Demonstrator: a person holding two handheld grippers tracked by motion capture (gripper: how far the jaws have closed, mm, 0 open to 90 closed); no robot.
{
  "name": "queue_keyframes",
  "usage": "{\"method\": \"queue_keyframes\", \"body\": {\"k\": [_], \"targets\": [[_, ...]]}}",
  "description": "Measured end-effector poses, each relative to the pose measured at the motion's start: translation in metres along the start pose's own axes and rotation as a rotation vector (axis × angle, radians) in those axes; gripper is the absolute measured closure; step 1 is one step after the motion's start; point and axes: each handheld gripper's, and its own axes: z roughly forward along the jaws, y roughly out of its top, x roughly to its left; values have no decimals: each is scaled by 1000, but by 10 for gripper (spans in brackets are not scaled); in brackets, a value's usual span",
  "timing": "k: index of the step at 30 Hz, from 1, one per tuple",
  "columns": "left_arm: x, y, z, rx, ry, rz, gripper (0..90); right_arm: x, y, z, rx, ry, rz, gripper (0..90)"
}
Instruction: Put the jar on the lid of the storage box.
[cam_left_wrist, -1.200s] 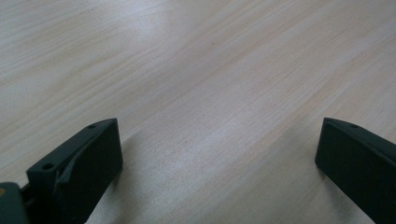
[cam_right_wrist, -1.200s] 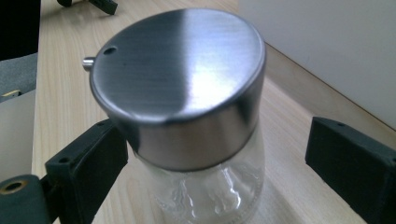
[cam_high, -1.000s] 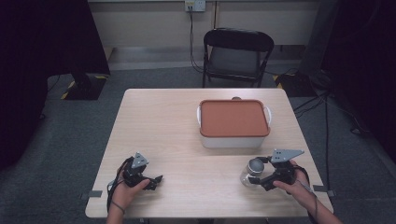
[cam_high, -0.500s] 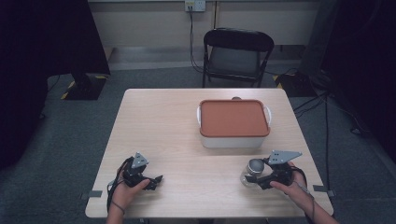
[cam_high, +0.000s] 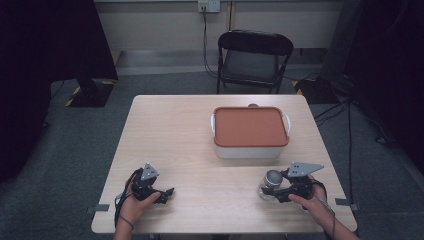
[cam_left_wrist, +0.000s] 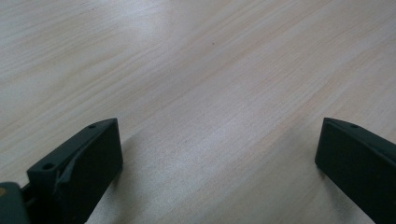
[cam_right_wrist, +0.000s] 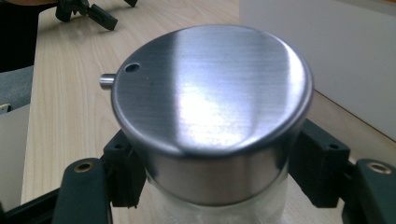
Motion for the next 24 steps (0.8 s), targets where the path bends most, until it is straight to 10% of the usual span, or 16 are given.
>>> {"method": "queue_keyframes", "body": {"k": [24], "targets": [[0,0,0,1,2,-1,4,3,18,0,38,2,-1,313]]}}
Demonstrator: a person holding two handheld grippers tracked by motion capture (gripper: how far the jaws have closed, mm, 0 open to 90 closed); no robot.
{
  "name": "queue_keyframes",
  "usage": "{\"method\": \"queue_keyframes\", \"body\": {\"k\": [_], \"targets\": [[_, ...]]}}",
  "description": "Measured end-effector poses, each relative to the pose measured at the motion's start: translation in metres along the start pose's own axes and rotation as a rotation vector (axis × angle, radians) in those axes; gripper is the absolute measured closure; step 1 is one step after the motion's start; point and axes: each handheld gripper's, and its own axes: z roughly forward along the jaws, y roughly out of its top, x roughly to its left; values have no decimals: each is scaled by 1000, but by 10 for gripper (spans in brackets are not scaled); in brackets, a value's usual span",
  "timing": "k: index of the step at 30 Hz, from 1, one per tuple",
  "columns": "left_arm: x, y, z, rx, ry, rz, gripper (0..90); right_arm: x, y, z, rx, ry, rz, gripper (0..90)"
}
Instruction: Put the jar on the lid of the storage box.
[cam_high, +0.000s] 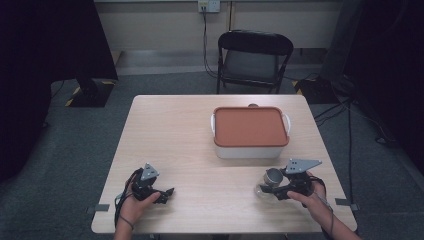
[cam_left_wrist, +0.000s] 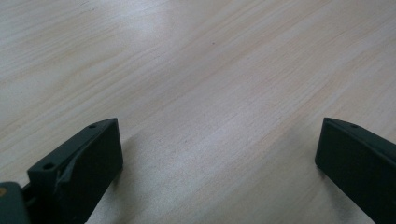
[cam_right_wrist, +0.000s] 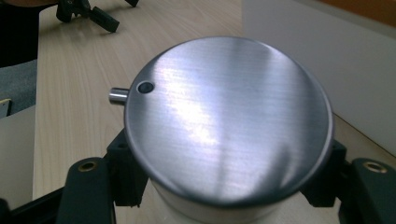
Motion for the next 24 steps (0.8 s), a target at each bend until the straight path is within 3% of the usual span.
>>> {"method": "queue_keyframes", "body": {"k": [24], "targets": [[0,0,0,0,0,0,4,-9,23,-7,23,-27,0,332]]}}
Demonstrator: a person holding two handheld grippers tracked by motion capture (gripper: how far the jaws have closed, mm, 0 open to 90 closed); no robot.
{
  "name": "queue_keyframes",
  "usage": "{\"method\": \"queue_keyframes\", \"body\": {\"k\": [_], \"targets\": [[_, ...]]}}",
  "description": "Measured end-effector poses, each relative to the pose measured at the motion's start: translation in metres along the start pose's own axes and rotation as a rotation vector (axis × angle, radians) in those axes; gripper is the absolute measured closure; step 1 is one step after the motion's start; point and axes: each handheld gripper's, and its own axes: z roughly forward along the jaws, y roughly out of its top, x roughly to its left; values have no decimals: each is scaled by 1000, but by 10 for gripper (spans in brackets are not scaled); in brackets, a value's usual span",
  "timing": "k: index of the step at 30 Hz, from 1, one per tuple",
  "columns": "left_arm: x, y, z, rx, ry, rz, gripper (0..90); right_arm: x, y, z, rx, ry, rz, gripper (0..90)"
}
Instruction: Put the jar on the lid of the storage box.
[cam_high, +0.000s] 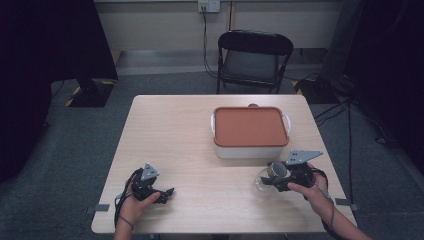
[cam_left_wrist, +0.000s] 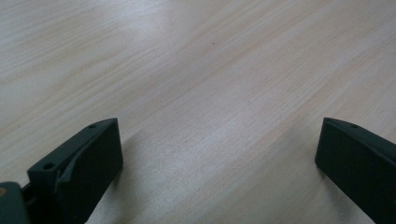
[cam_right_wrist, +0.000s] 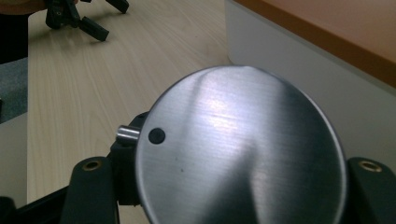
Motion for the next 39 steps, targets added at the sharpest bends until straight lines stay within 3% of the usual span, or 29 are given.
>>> {"method": "queue_keyframes", "body": {"k": [20,39], "targets": [[0,0,0,0,0,0,4,-8,17,-4,9,-22,1,345],[0,0,0,0,0,0,4,-24,34,-12,14,-77,11,355]]}}
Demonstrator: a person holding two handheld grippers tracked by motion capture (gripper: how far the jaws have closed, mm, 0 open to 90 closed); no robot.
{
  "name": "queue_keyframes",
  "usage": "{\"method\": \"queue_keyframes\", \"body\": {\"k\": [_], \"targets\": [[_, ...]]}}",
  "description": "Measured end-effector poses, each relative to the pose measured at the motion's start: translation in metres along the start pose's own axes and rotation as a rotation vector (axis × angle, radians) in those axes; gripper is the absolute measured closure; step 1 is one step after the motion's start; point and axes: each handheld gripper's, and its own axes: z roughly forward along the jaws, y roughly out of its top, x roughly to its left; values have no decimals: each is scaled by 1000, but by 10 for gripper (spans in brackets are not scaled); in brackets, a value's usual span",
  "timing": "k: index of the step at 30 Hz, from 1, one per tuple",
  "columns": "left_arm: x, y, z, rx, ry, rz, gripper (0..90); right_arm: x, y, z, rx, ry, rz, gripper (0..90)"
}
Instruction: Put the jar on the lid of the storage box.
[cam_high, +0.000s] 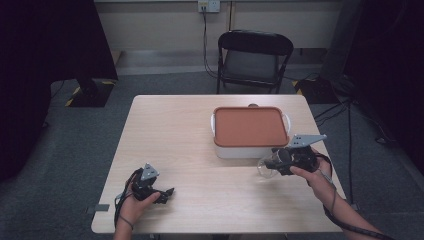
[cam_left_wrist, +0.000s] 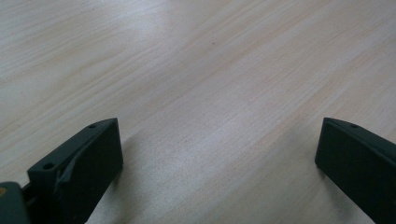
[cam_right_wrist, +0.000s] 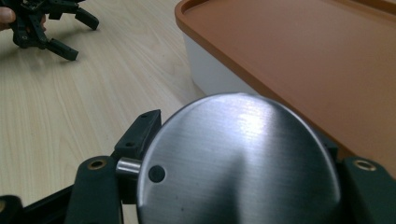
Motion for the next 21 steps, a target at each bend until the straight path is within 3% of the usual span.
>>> {"method": "queue_keyframes", "body": {"k": [21], "targets": [[0,0,0,-1,0,0,4,-5,23,-4,4,-22,-14,361]]}}
